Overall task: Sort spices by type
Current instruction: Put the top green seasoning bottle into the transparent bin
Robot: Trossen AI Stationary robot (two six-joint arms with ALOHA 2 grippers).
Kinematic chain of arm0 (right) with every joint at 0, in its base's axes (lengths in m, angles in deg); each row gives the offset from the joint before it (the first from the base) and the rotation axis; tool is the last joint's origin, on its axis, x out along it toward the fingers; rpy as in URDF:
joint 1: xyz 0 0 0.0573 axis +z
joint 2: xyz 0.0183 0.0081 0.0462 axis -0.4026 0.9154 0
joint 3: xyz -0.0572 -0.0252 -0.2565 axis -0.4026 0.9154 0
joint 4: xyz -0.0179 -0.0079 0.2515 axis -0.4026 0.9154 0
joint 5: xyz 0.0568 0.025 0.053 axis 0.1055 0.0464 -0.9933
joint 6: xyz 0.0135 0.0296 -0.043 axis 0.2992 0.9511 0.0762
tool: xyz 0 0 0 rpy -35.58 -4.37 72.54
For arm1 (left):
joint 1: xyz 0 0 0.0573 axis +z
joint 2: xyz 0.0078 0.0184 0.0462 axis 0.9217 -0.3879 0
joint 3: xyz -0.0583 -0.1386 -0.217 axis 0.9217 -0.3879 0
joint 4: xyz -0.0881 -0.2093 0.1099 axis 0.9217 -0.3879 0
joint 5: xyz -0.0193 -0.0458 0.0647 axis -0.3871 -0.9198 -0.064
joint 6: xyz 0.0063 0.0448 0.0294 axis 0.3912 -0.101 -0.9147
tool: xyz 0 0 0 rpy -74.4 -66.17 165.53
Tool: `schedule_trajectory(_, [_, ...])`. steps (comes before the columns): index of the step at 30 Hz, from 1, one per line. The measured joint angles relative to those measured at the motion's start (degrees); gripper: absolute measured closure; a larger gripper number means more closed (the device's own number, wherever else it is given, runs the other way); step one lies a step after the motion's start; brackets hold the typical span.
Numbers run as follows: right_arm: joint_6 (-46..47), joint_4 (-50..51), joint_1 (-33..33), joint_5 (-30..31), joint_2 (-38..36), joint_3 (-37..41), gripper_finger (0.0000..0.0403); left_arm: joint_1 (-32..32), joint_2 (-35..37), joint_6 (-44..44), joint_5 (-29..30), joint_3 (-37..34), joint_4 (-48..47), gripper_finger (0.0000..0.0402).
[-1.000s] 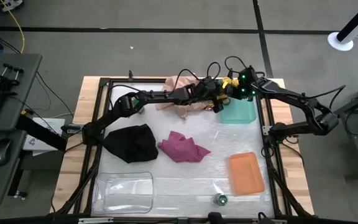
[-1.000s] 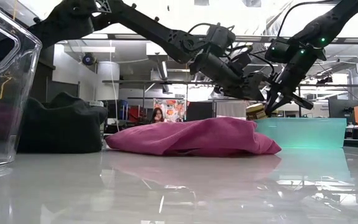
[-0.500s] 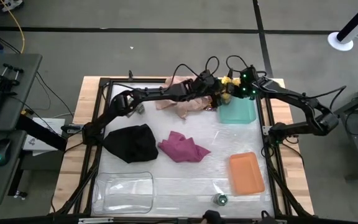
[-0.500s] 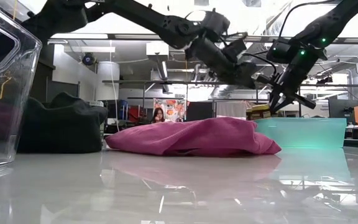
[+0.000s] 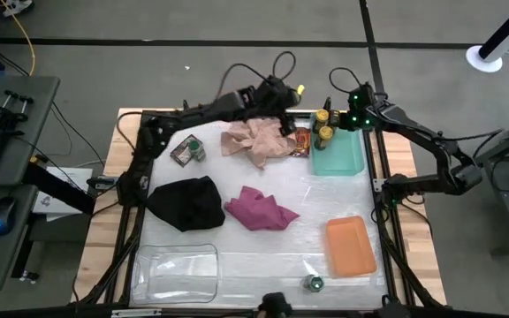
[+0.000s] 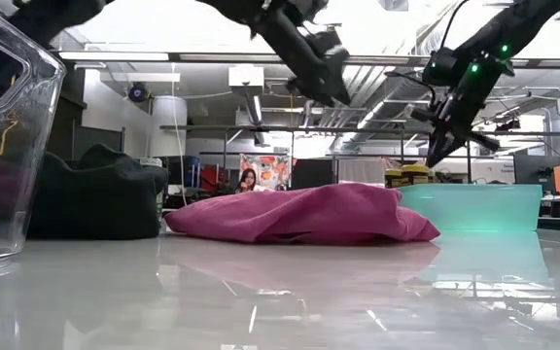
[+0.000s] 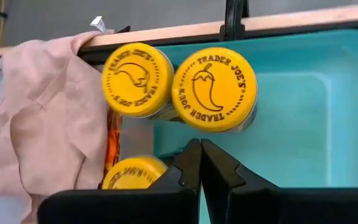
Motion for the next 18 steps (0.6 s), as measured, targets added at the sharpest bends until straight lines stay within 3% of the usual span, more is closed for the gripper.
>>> schedule_trajectory(4, [-3.2, 1.8, 0.0, 0.6, -4.0, -1.6, 0.0403, 0.9, 8.9, 2.7, -6.1, -8.7, -2.2, 0.0140])
schedule_trajectory(9, [-4.7, 2.4, 0.0, -1.7, -10.3, -2.8, 0.0403, -1.0, 26.1, 8.7, -6.3, -31.6, 6.9, 0.0163])
schedule_trajectory(13, [-4.3, 2.4, 0.1, -6.7, -14.6, -2.9, 0.0403, -3.8, 40.4, 17.7, 1.3, -49.8, 12.3, 0.0180])
schedule_trajectory(18, [-4.4, 4.5, 1.7, -14.3, -16.8, -2.9, 0.0403, -6.5, 52.5, 28.7, 10.9, -59.4, 8.4, 0.0194])
